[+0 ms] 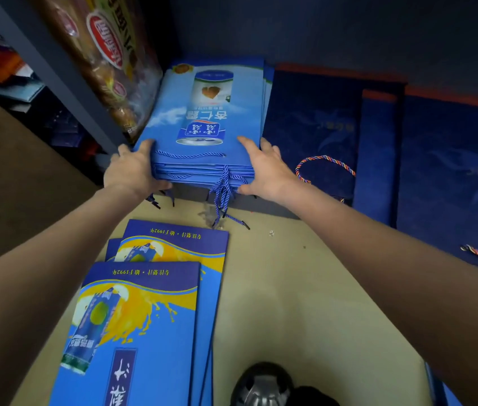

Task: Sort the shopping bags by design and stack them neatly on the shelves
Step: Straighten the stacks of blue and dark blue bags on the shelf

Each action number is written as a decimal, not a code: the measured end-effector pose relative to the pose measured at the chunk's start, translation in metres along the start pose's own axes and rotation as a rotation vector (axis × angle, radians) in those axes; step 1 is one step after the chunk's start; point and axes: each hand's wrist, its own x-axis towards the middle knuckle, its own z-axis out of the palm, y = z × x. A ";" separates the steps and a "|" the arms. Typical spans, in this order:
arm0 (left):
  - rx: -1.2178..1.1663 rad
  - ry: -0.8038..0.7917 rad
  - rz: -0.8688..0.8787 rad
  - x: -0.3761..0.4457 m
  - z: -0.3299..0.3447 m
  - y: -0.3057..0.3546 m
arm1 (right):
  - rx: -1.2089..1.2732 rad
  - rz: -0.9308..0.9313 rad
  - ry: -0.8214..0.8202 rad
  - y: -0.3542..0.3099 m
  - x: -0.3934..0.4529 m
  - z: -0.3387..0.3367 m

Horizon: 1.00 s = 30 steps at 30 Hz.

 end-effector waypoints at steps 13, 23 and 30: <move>0.545 -0.058 0.352 0.024 -0.010 0.022 | 0.000 0.002 0.039 -0.008 -0.005 -0.003; 0.612 -0.113 0.394 0.040 -0.007 0.037 | -0.299 0.064 -0.074 -0.012 0.006 0.002; 0.307 0.164 0.432 0.024 0.003 0.008 | -0.177 -0.027 0.113 -0.001 0.001 -0.001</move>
